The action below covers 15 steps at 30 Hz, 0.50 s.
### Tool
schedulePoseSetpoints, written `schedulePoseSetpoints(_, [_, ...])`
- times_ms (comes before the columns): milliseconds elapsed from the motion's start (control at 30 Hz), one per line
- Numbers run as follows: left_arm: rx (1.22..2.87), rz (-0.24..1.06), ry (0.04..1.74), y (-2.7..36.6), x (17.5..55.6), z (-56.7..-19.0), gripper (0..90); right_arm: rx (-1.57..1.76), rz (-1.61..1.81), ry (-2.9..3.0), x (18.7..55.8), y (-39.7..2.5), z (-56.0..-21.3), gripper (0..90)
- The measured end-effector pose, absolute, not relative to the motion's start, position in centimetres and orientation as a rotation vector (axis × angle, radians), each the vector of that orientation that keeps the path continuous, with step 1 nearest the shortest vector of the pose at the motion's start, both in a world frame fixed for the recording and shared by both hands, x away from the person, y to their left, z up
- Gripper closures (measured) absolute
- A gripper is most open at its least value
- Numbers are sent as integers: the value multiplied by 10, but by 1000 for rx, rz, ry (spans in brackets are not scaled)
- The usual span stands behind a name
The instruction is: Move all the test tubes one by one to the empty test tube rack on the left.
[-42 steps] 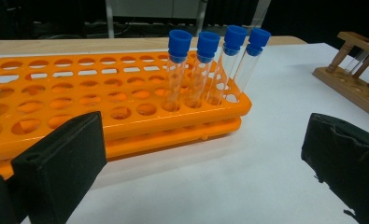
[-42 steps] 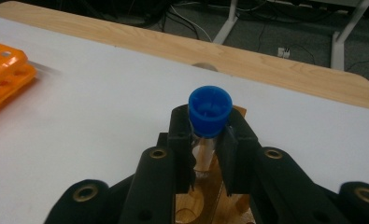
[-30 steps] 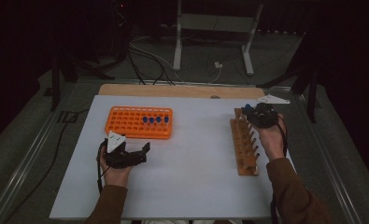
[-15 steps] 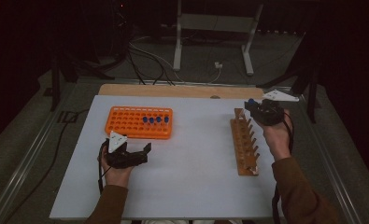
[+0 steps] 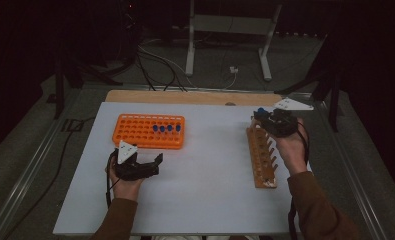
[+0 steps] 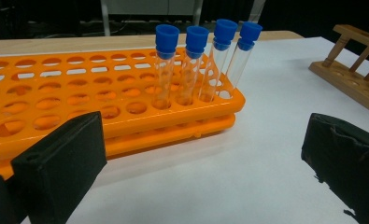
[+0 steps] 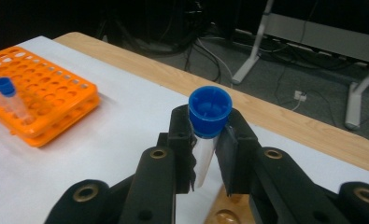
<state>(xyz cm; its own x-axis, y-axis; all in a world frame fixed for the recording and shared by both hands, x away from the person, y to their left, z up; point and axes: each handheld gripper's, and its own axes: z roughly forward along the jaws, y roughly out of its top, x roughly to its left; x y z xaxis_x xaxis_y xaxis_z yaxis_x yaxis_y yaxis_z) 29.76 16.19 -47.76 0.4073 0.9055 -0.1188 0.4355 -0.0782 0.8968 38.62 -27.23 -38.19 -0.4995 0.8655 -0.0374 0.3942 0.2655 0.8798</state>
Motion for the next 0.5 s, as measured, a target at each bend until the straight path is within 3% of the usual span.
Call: schedulePoseSetpoints(500, [1698, 619, 1163, 156, 296, -476, 9, 1107, 1253, 2089, 377, -250, -391, 772])
